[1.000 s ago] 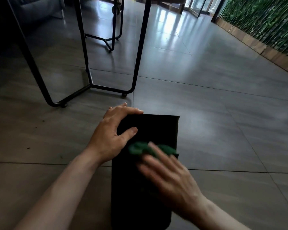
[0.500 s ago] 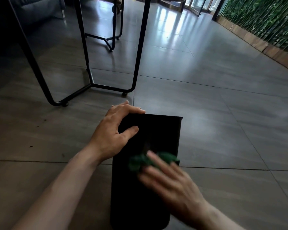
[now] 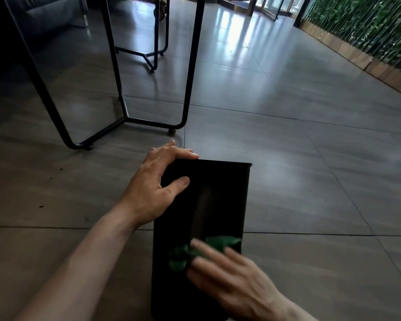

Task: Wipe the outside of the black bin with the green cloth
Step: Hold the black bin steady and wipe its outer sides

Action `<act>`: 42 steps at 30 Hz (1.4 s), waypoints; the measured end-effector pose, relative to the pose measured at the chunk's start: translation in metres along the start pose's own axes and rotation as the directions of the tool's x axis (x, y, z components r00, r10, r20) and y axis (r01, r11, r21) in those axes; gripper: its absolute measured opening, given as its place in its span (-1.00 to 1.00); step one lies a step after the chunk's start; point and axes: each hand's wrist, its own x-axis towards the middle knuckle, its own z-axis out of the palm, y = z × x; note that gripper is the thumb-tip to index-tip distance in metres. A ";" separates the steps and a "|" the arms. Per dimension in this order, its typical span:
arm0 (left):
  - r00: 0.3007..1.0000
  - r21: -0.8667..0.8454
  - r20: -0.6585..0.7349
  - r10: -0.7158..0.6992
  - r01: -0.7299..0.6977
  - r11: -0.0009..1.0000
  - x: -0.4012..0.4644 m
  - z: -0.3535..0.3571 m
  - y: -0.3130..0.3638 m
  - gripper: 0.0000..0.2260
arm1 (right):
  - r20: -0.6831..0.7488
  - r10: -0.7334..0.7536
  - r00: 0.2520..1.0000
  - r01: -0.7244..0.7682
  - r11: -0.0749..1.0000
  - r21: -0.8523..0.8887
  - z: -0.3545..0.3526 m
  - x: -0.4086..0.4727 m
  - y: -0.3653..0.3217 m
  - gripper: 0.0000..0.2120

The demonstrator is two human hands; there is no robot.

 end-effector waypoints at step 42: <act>0.997 -0.048 0.049 0.061 -0.058 0.997 0.000 -0.003 0.000 -0.60 | -0.146 0.285 0.947 -0.256 0.948 0.186 -0.012 0.044 0.008 -0.56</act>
